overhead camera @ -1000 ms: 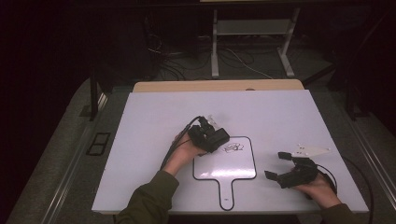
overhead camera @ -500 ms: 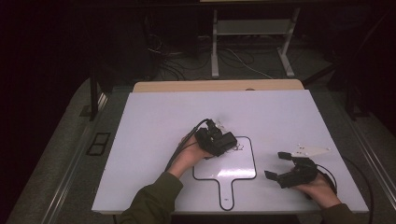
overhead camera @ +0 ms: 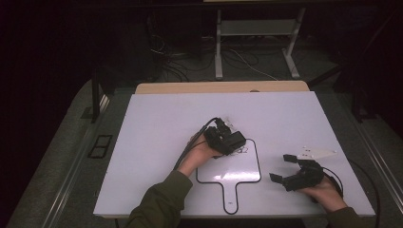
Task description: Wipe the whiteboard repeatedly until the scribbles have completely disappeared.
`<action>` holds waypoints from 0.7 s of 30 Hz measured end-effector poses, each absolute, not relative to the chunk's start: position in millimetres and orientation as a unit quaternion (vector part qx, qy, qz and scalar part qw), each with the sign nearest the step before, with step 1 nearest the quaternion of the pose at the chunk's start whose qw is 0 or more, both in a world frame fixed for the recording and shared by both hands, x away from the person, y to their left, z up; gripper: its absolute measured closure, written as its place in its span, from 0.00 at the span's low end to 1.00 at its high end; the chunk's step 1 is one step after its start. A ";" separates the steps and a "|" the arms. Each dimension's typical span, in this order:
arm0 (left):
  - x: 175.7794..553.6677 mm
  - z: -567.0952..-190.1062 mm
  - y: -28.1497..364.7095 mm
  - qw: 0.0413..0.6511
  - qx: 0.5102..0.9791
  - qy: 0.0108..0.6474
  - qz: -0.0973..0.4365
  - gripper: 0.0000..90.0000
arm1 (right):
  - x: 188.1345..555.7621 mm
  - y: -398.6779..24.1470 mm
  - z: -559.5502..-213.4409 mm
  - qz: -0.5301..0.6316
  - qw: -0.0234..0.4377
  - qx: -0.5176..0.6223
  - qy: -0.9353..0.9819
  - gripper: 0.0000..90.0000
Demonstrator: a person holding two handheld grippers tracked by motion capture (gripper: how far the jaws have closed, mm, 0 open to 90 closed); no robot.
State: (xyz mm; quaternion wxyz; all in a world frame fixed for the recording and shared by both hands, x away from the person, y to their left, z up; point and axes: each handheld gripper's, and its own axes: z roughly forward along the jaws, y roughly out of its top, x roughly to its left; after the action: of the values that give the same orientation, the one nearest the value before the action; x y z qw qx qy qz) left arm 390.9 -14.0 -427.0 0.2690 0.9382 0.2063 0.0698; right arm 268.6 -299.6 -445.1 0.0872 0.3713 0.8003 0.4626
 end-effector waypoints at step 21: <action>397.3 -427.4 -4.9 0.270 0.933 0.227 0.070 0.44 | 268.3 -299.4 -445.1 0.462 0.088 0.370 0.801 0.00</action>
State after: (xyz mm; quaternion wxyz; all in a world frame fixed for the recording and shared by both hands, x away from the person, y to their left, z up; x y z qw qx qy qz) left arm 397.3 -4.9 -427.4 0.2703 0.9330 0.2273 0.0696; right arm 268.3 -299.4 -445.1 0.0877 0.3702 0.8010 0.4622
